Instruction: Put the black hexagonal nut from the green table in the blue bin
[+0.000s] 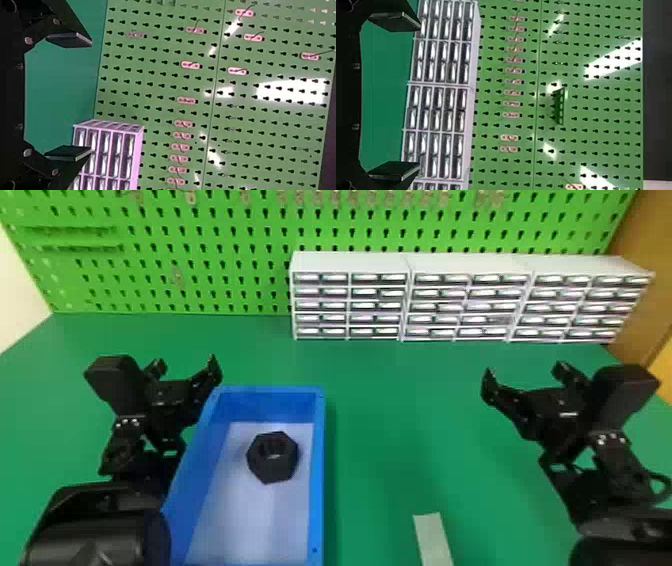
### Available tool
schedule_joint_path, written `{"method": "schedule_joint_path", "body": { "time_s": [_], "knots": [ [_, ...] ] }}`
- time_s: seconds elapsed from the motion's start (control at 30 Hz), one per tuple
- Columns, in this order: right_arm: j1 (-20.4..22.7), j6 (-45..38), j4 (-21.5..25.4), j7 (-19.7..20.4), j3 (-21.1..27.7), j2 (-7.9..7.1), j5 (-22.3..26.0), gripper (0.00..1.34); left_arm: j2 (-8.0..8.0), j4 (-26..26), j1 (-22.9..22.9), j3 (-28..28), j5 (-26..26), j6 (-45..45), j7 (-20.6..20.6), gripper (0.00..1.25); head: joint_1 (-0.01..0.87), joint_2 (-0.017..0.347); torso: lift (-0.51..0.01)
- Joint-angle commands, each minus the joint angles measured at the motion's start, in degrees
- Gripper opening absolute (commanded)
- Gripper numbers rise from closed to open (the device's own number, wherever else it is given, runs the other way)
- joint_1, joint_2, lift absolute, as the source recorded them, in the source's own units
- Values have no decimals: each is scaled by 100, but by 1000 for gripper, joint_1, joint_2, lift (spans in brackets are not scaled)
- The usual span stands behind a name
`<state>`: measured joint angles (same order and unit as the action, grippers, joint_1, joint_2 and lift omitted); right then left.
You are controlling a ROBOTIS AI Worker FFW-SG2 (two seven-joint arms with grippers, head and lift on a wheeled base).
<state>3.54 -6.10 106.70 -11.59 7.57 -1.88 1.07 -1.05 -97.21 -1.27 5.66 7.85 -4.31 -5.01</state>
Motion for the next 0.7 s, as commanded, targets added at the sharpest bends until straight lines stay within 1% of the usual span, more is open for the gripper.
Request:
{"method": "schedule_joint_path", "body": {
  "time_s": [0.0,0.2,0.3,0.5,0.67],
  "knots": [
    [112,65,26,8,8,21,-28,1259,0,0,4,-29,24,9,0,936,686,51,-97],
    [191,65,35,8,8,83,-54,1259,0,0,22,-29,33,0,-9,936,686,51,-97],
    [235,65,35,8,-36,83,-63,1259,0,-9,48,-12,33,0,-9,936,686,51,-97],
    [208,65,53,8,-89,12,-63,1259,0,-9,66,-12,33,0,-26,936,686,51,-97],
    [226,65,61,8,-89,30,-71,1259,0,-9,92,-38,41,0,-26,936,686,51,-97]
  ]
}}
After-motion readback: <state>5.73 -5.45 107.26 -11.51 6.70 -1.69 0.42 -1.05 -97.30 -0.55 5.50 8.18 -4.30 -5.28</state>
